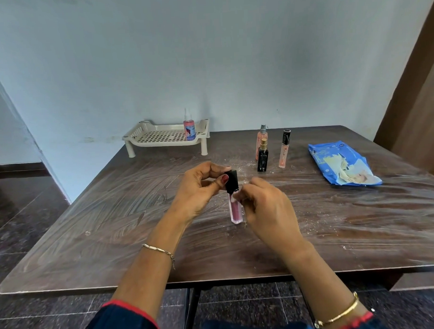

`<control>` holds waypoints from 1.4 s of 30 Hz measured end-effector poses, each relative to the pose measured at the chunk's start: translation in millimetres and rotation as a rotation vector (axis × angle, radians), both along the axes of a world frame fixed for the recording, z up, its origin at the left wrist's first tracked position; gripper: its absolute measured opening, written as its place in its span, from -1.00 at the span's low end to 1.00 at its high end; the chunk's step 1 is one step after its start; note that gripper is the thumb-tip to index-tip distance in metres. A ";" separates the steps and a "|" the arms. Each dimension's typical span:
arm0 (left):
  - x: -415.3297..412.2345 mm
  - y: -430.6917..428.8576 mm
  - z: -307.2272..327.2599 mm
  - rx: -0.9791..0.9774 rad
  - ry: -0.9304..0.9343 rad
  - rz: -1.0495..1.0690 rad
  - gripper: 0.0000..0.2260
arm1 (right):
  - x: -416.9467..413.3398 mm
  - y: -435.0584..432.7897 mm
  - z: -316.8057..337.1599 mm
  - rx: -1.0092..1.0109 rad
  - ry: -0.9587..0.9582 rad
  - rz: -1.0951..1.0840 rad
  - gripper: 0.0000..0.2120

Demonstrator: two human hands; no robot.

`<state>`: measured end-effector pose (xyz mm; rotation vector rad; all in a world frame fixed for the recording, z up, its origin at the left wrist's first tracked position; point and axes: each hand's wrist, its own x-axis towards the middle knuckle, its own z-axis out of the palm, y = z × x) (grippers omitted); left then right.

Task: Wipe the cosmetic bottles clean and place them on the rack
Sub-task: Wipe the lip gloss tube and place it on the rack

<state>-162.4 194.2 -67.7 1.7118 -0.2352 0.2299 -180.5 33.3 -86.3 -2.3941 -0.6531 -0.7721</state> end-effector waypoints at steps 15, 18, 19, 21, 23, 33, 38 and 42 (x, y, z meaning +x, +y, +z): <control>1.7 -0.7 -2.6 0.017 -0.026 0.028 -0.86 | 0.3 -2.0 -7.6 0.021 -0.063 0.015 -0.85; 1.0 -2.8 -1.8 0.028 -0.032 0.023 -0.85 | 1.0 -2.9 -10.7 0.075 -0.051 -0.011 -0.84; 0.6 -3.3 -1.9 0.029 -0.039 0.020 -0.85 | -0.3 -2.3 -11.8 0.103 -0.060 -0.019 -0.83; -0.4 -4.9 -1.7 0.041 -0.060 0.015 -0.85 | -4.3 0.6 -11.3 0.125 -0.101 -0.016 -0.84; -1.1 -6.4 -2.0 0.066 -0.079 0.023 -0.85 | -8.3 5.2 -8.8 0.089 -0.141 0.016 -0.86; -1.0 -2.7 -11.7 -0.009 -0.074 0.069 -0.85 | -7.7 3.7 -13.9 0.017 -0.087 0.049 -0.86; 0.0 1.5 -14.6 -0.051 -0.047 0.101 -0.85 | -12.4 0.5 -20.2 -0.090 0.040 0.047 -0.84; 0.9 3.6 -14.5 -0.034 -0.031 0.109 -0.86 | -14.4 -0.8 -18.7 -0.168 0.137 0.038 -0.79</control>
